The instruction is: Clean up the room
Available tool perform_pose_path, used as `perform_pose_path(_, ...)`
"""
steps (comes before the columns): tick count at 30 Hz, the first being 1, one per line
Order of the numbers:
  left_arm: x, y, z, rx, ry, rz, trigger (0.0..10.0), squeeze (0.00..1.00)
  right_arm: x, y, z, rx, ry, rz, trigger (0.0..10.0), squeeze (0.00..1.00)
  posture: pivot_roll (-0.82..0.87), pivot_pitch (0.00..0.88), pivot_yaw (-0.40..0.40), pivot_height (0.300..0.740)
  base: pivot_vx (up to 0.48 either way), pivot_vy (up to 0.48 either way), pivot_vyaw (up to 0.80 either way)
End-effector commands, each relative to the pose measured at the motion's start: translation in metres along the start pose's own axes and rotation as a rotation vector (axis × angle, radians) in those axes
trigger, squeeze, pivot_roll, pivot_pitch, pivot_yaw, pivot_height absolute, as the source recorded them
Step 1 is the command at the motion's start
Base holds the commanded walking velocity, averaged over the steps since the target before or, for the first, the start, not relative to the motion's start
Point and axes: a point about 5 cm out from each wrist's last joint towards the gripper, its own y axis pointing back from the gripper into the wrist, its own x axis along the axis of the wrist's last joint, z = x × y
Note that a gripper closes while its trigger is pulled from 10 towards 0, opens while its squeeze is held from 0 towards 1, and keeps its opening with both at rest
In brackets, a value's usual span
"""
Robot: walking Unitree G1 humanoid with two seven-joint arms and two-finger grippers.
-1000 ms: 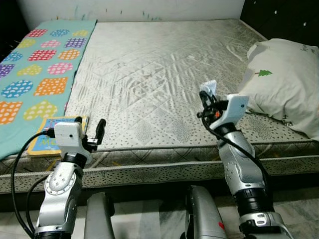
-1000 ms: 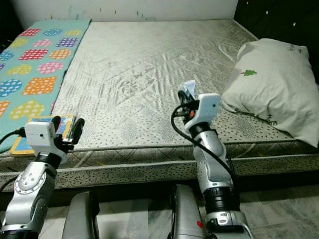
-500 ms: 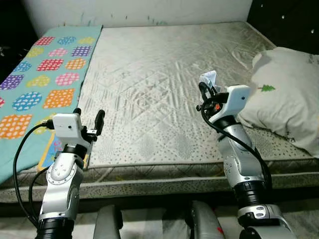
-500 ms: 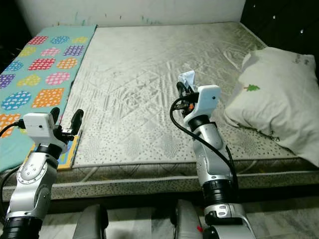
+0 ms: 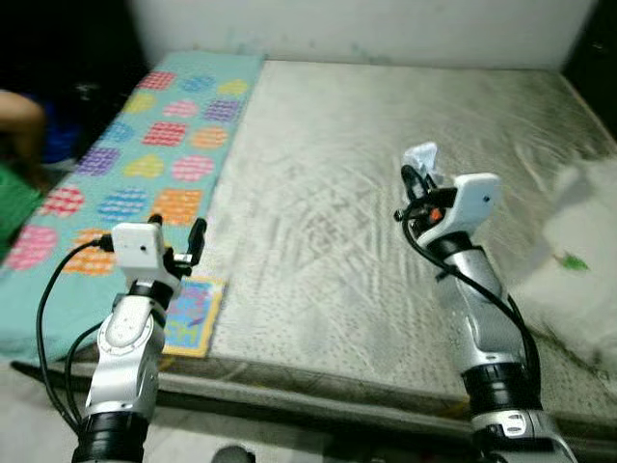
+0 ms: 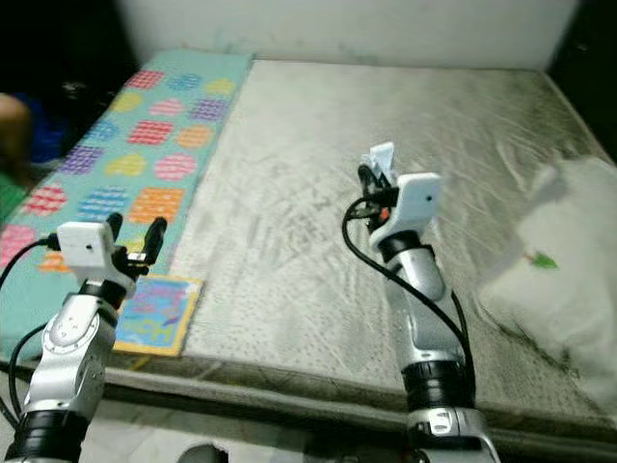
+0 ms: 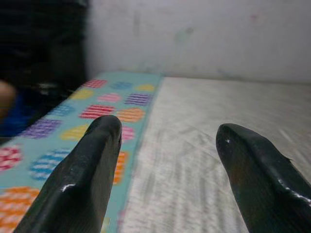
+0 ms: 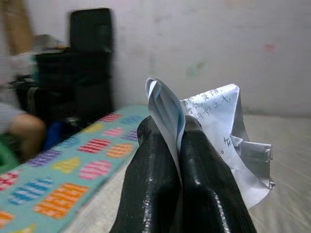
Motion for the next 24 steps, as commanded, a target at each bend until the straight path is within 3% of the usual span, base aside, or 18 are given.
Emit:
perform_pose_path(1,-0.008,0.011,-0.002,-0.003,-0.009,-0.040,10.0,0.00,-0.003,0.006,-0.003,0.009,0.001,-0.025,10.0,0.00,-0.08,0.000,0.015,0.740,0.000,0.000,0.00)
perform_pose_path(11,-0.031,0.033,0.009,-0.020,-0.031,-0.153,10.0,0.00,-0.028,0.024,0.004,-0.049,0.007,-0.138,10.0,0.00,-0.06,0.000,-0.018,0.740,0.000,0.000,0.00)
perform_pose_path(24,-0.042,0.036,0.028,-0.073,0.021,-0.196,10.0,0.00,-0.039,0.034,0.006,-0.102,0.035,-0.216,10.0,0.00,-0.10,0.000,-0.020,0.740,0.000,0.000,-0.04)
